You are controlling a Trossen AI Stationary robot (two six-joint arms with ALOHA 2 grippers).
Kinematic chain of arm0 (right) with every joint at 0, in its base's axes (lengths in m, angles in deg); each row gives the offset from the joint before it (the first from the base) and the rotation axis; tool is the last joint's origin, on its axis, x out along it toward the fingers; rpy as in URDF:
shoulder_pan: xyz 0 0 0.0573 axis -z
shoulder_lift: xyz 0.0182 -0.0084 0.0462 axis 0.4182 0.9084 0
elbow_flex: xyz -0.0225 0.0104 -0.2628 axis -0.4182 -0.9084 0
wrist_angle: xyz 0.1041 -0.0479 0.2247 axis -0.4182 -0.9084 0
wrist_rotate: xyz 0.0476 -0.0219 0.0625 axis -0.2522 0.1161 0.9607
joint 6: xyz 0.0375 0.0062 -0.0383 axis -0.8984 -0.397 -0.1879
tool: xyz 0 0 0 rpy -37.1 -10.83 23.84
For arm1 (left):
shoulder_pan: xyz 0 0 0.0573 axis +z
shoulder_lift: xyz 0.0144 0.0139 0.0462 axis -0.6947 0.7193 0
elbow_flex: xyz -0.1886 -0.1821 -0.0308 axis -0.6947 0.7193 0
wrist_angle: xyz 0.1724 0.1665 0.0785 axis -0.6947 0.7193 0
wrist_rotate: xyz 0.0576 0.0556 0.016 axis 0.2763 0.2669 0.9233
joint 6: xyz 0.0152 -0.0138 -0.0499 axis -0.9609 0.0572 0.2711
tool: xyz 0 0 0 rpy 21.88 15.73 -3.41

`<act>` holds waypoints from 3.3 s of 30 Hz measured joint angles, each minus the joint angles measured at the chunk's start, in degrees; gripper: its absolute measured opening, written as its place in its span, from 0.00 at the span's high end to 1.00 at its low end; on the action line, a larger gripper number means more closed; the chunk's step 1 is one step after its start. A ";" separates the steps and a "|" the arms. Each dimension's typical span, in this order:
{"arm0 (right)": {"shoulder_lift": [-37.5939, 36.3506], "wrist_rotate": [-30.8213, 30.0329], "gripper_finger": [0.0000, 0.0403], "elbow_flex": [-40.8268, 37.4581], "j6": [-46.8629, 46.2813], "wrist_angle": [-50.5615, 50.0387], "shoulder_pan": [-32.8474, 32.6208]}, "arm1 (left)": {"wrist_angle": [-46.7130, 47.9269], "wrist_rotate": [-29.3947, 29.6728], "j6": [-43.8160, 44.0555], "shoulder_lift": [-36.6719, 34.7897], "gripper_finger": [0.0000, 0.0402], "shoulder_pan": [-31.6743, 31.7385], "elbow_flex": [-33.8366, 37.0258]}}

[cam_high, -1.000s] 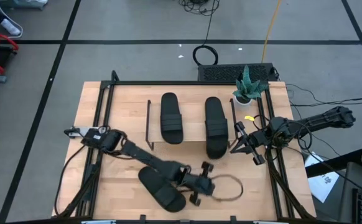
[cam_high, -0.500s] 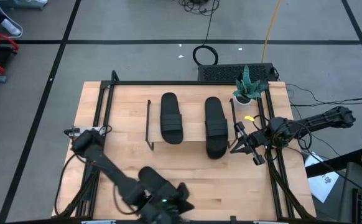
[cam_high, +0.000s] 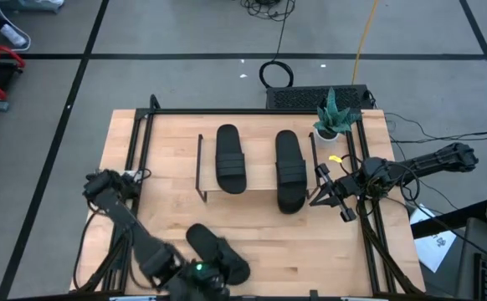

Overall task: Pick and place slides into the shelf
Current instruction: Put the black slide under the shelf

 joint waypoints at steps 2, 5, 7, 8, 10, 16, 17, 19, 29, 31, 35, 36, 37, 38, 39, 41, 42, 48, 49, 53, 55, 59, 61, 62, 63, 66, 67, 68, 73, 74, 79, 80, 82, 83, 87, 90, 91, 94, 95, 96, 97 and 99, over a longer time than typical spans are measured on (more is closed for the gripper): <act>0.00 0.00 1.00 0.00 0.00 0.00 0.00 | -1.16 -3.16 -1.54 -1.82 1.00 2.41 0.00; 0.00 0.00 1.00 0.00 0.07 -0.02 0.00 | -2.83 -11.18 -4.47 -4.92 1.00 7.18 0.00; 0.02 0.00 1.00 0.00 0.04 -0.02 0.00 | -4.03 -18.63 -7.00 -7.21 1.00 10.97 0.00; 0.02 0.00 1.00 0.00 0.04 -0.06 0.01 | -4.80 -22.58 -7.98 -8.22 1.00 13.02 0.00; 0.02 0.00 1.00 0.00 0.04 -0.32 0.01 | -7.56 -29.25 -9.46 -10.03 1.00 17.48 0.00; 0.01 0.00 1.00 0.00 1.39 1.36 0.00 | -8.27 -34.37 -12.43 -17.68 1.00 28.51 -0.02; -0.02 -0.01 1.00 0.00 1.38 1.39 0.01 | -8.06 -34.20 -12.49 -19.07 1.00 30.21 -0.02; 0.00 0.00 1.00 0.00 1.47 1.38 0.01 | -5.31 -33.88 -12.06 -22.67 1.00 33.06 -0.02; -0.02 -0.12 1.00 0.00 4.42 2.83 0.01 | -15.76 -29.29 -3.10 -49.31 1.00 46.51 30.25; 0.00 -0.13 1.00 0.00 4.41 2.80 0.02 | -25.71 -31.00 -1.06 -56.01 1.00 48.87 42.06; -0.02 -0.13 1.00 0.00 4.39 3.05 0.00 | -48.49 -34.31 7.94 -66.03 1.00 51.07 63.97; -0.02 -0.15 1.00 0.00 4.26 3.05 0.00 | -51.87 -28.55 10.55 -67.83 1.00 50.48 68.14; -0.02 -0.15 1.00 0.00 3.96 3.04 0.00 | -53.91 -20.19 12.31 -69.53 1.00 49.23 71.45; -0.02 -0.15 1.00 0.00 3.45 3.02 0.00 | -54.75 -11.06 12.35 -71.28 1.00 47.53 74.34; -0.02 -0.15 1.00 0.00 2.92 2.84 0.01 | -54.83 -4.37 11.37 -72.73 1.00 45.96 77.03; -0.02 -0.21 1.00 0.00 2.67 2.20 0.02 | -55.36 3.70 8.93 -75.36 1.00 43.50 82.20; -0.02 -0.20 1.00 0.00 2.73 1.89 0.00 | -56.75 4.93 8.78 -76.63 1.00 42.22 84.31; 0.00 -0.27 1.00 0.00 4.33 -0.24 0.04 | -71.53 4.97 7.95 -84.42 1.00 35.33 98.24; 0.00 -0.28 1.00 0.00 4.59 -0.58 0.06 | -73.00 1.28 6.89 -85.00 1.00 35.05 100.63; 0.01 -0.28 1.00 0.00 7.33 -2.12 0.07 | -72.21 -17.03 2.91 -88.15 1.00 35.46 104.53; 0.02 -0.28 1.00 0.00 8.79 -2.34 0.04 | -69.53 -24.25 2.16 -88.61 1.00 36.14 104.45; -0.02 -0.28 1.00 0.00 10.80 -1.99 0.04 | -67.60 -28.12 2.73 -88.50 1.00 37.16 104.59; 0.00 -0.28 1.00 0.00 11.83 -2.10 0.04 | -67.57 -28.17 2.73 -88.56 1.00 37.47 104.56; 0.02 -0.31 1.00 0.00 12.37 -2.21 0.07 | -67.55 -28.17 2.72 -88.53 1.00 37.62 104.54; 0.07 -0.44 1.00 0.00 13.01 -2.22 0.04 | -67.32 -28.19 2.72 -88.52 1.00 37.72 104.54; 0.07 -1.61 1.00 0.00 14.08 -2.16 0.04 | -67.20 -30.18 2.89 -88.52 1.00 37.86 104.54; 0.07 -1.62 1.00 0.00 14.29 -2.32 0.04 | -66.93 -32.04 3.32 -88.52 1.00 37.85 104.52; 0.17 -1.60 1.00 0.00 14.68 -2.53 0.05 | -66.48 -34.50 3.74 -88.52 1.00 37.85 104.52; 0.79 -1.60 1.00 0.00 13.80 -2.85 0.04 | -64.81 -42.85 7.73 -88.48 1.00 37.85 104.52; 0.81 -1.66 1.00 0.00 13.79 -2.85 0.04 | -64.78 -42.83 8.42 -88.48 1.00 37.85 104.52; 0.79 -1.68 1.00 0.00 13.81 -2.14 0.04 | -64.26 -42.05 10.87 -88.48 1.00 37.85 104.52; 0.81 -1.68 1.00 0.00 13.81 -2.26 0.04 | -63.73 -41.97 11.31 -88.48 1.00 37.85 104.52; 0.91 -1.62 1.00 0.00 13.81 -2.92 0.04 | -62.44 -41.68 11.79 -88.48 1.00 37.85 104.52; 1.18 -1.60 1.00 0.00 13.81 -3.04 0.04 | -61.85 -41.67 11.77 -88.48 0.99 37.85 104.52; 2.73 -1.60 1.00 0.00 13.81 -1.97 0.02 | -61.38 -40.87 11.75 -88.48 0.97 37.85 104.52; 4.45 -1.66 1.00 0.00 13.53 2.08 -0.03 | -61.43 -39.56 11.53 -88.48 0.96 37.85 104.52; 5.21 -1.66 0.99 0.00 13.76 3.38 -0.36 | -61.56 -38.87 11.52 -88.48 0.96 37.85 104.52; 8.55 -3.60 0.98 0.00 17.18 6.47 -3.64 | -62.51 -36.24 10.09 -88.48 0.97 37.85 104.52; 9.92 -5.57 0.98 0.00 18.50 7.64 -5.21 | -62.77 -35.39 9.24 -88.48 0.97 37.85 104.52; 11.34 -8.31 0.97 0.01 19.87 8.93 -6.86 | -63.12 -34.74 8.62 -88.48 0.98 37.85 104.52; 12.72 -11.20 0.96 0.27 20.89 9.77 -8.55 | -63.43 -34.18 8.25 -88.48 0.98 37.85 104.50; 15.38 -17.35 0.95 1.64 22.08 9.72 -12.00 | -63.50 -33.61 8.30 -88.48 0.99 37.85 104.50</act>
